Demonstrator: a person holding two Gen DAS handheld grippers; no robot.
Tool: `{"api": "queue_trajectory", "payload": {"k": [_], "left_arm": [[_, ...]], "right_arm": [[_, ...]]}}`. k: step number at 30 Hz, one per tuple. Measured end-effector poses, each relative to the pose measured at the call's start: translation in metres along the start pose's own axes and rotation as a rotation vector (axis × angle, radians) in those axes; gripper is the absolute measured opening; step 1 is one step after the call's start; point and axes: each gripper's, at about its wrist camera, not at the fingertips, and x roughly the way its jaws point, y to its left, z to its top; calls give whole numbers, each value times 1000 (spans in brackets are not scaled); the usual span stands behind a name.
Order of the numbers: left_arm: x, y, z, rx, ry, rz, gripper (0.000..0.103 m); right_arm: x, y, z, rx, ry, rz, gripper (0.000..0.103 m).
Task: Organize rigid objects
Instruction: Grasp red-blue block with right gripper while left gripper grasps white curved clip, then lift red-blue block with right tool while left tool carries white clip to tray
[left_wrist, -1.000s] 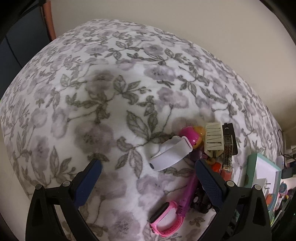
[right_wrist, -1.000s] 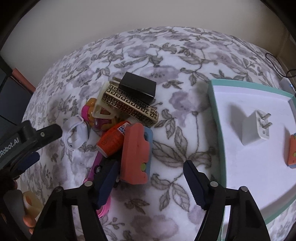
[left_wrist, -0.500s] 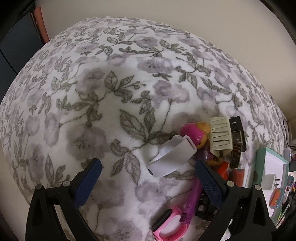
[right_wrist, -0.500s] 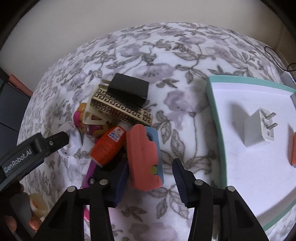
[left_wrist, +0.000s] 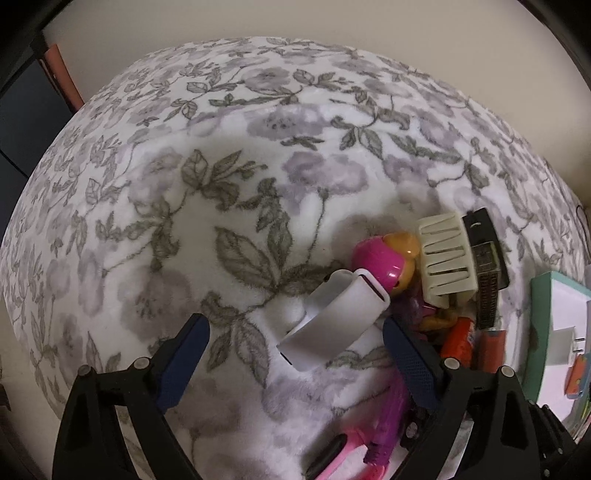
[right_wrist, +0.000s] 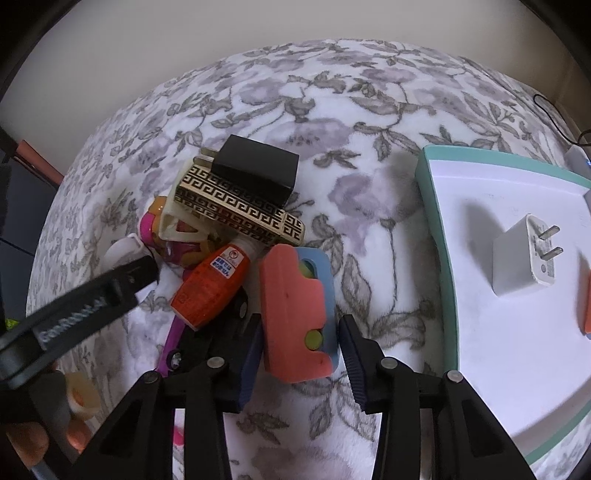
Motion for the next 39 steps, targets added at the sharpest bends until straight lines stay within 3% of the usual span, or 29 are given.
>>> {"api": "queue_trajectory", "payload": {"k": [2,5,8,12,22,24,32,34,35,39], "left_arm": [[4,0,1,4,-6,11,93],[9,-3,1,23,0,15,71],[14,-7,-2,44,12,27,65],[10,-8,-2,48,2,0,47],[1,-7,-2,37,-2,-39,43],[-1,-8,-1,33,0,-49,35],[-2,-1,-1,-5,23,-82,34],[-5,1,-1,-12,22,-86,28],[-7,2,-1,-15,19,-88,25],[-10,4,-1,-25,20,-97,14]], "right_arm": [[0,0,0,0,1,0,44],[1,1,0,-7,0,-6,44],[1,1,0,-9,-1,-10,44],[1,2,0,-8,-3,-15,44],[-11,0,2,-2,-26,11,43],[-13,-1,2,-4,-28,16,43],[-24,-5,4,15,-47,69,38],[-25,-6,3,22,-46,82,37],[-25,-7,3,28,-46,91,30],[-26,-10,3,38,-42,98,30]]}}
